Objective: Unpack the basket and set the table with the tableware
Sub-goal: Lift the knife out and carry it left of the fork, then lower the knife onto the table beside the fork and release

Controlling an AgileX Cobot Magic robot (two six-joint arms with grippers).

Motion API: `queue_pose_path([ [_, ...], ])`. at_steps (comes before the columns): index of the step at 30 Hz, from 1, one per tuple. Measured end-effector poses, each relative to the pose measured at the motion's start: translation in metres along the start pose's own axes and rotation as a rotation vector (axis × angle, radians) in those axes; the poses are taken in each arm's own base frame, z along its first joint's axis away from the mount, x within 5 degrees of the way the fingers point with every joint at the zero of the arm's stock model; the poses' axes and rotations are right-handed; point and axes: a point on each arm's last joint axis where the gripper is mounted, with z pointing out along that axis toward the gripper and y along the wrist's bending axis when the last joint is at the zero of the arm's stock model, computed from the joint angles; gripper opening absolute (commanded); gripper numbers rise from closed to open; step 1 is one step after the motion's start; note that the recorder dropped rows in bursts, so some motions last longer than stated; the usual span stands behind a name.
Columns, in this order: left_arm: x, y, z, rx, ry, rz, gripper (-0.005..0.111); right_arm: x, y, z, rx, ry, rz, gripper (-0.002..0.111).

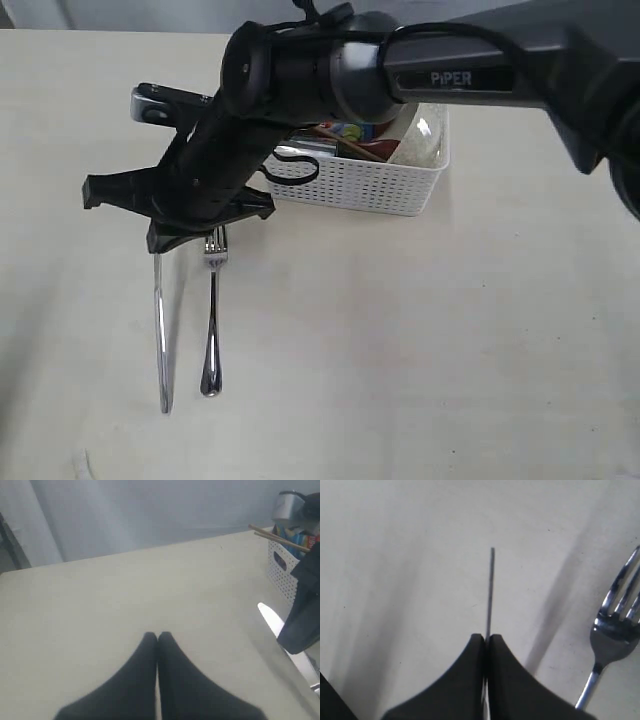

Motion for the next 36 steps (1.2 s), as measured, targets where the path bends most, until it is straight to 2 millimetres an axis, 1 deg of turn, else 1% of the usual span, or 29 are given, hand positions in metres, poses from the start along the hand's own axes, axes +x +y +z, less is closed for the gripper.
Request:
queue_pose_path([
  [6,0.0,0.0,0.0,0.0,0.0,0.0,0.0,-0.003,-0.002,0.003,0.003,-0.032,0.043,0.0],
  [14,0.0,0.0,0.0,0.0,0.0,0.0,0.0,-0.001,-0.011,0.019,0.026,-0.014,0.09,0.0],
  [18,0.0,0.0,0.0,0.0,0.0,0.0,0.0,-0.002,-0.012,0.019,0.029,-0.019,0.092,0.0],
  [23,0.0,0.0,0.0,0.0,0.0,0.0,0.0,-0.006,-0.013,0.02,0.025,-0.065,0.16,0.0],
  [30,0.0,0.0,0.0,-0.001,0.0,0.002,0.0,-0.002,-0.024,0.037,0.05,-0.039,0.188,0.0],
  [36,0.0,0.0,0.0,-0.001,0.0,0.002,0.0,-0.003,-0.025,0.039,0.05,-0.051,0.199,0.0],
])
